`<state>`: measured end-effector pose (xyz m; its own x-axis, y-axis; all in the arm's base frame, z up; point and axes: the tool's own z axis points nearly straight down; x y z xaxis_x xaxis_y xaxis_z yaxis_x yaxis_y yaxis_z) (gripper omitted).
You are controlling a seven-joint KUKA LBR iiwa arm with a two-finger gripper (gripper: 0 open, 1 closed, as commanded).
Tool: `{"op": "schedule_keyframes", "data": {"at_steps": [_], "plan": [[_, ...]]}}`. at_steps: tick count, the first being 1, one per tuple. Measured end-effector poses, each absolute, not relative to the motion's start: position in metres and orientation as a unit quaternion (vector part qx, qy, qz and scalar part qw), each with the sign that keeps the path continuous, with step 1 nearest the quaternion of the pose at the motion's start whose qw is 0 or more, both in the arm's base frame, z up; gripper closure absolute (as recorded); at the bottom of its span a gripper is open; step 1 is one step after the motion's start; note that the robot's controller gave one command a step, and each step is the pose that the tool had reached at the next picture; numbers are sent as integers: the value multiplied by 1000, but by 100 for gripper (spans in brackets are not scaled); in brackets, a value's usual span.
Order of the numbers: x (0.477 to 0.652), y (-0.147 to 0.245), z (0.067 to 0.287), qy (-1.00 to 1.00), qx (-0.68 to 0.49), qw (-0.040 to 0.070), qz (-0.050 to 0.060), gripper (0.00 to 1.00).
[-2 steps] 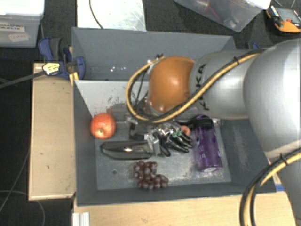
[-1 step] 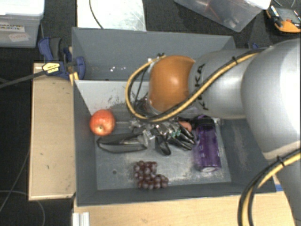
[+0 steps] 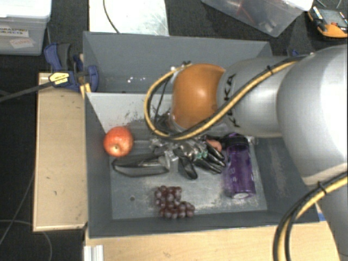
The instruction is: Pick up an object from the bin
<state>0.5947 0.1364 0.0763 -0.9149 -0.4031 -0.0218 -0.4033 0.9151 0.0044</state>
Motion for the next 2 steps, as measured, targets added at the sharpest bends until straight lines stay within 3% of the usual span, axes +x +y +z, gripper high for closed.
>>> {"op": "schedule_keyframes", "data": {"at_steps": [1, 2], "plan": [[595, 137, 99, 976, -219, 14, 5, 100], [592, 136, 132, 977, -214, 7, 5, 100]]}}
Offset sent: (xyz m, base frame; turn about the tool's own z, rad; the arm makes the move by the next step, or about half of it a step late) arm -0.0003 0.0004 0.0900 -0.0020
